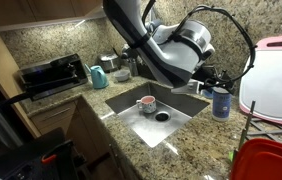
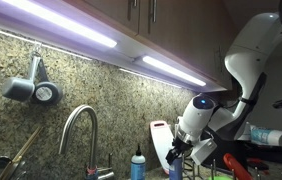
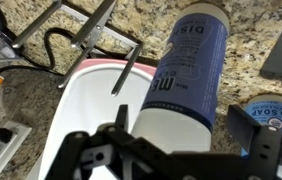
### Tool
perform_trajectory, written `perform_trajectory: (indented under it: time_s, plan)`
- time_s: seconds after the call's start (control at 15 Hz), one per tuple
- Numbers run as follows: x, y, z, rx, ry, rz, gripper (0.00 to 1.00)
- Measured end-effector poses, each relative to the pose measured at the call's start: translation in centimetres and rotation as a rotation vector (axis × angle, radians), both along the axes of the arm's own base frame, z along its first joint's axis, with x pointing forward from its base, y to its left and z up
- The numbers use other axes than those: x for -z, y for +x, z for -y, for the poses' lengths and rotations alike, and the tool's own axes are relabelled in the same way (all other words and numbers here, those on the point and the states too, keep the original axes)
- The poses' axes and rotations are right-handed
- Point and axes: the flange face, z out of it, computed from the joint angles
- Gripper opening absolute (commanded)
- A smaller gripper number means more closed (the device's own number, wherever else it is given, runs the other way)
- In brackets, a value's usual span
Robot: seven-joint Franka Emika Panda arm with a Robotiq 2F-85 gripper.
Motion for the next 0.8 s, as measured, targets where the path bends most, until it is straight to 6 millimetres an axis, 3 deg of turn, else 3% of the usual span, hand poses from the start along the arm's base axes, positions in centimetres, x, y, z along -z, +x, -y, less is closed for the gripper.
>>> perform_trajectory:
  time_s: [0.8]
  plan:
    - [0.62,1.00,0.36,0.030,0.039,-0.009,1.00]
